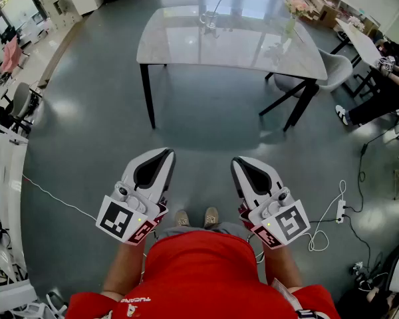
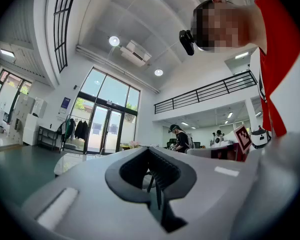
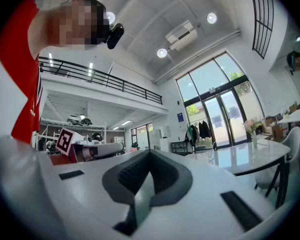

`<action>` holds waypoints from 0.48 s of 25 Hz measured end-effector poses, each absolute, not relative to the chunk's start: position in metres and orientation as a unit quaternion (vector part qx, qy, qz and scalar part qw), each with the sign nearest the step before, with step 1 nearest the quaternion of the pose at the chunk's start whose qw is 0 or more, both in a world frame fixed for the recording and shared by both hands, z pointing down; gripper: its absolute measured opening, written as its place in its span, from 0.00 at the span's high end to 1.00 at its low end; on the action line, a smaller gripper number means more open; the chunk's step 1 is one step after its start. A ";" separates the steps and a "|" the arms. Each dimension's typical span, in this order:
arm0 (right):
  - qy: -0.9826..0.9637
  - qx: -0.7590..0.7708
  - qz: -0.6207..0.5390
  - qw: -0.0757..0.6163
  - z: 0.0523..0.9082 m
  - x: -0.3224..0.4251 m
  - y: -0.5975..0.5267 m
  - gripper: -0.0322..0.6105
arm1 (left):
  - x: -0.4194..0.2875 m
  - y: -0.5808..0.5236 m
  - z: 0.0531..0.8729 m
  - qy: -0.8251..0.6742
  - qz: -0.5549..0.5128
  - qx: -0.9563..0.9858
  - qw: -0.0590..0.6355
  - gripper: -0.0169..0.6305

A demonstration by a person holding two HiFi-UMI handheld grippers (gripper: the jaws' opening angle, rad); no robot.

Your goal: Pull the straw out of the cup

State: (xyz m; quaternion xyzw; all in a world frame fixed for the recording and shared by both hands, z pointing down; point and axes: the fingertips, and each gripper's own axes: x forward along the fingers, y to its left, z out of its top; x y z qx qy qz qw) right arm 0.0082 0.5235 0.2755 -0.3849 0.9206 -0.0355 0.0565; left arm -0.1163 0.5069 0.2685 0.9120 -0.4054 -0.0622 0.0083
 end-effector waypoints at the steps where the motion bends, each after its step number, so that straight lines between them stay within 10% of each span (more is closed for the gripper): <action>1: 0.921 -0.385 -0.035 0.057 0.276 0.010 0.521 0.95 | -0.115 0.504 0.270 -0.406 -0.062 0.912 0.009 0.97; 12: 0.922 -0.377 -0.053 0.076 0.280 0.032 0.493 0.95 | -0.094 0.476 0.273 -0.410 -0.057 0.911 0.009 0.97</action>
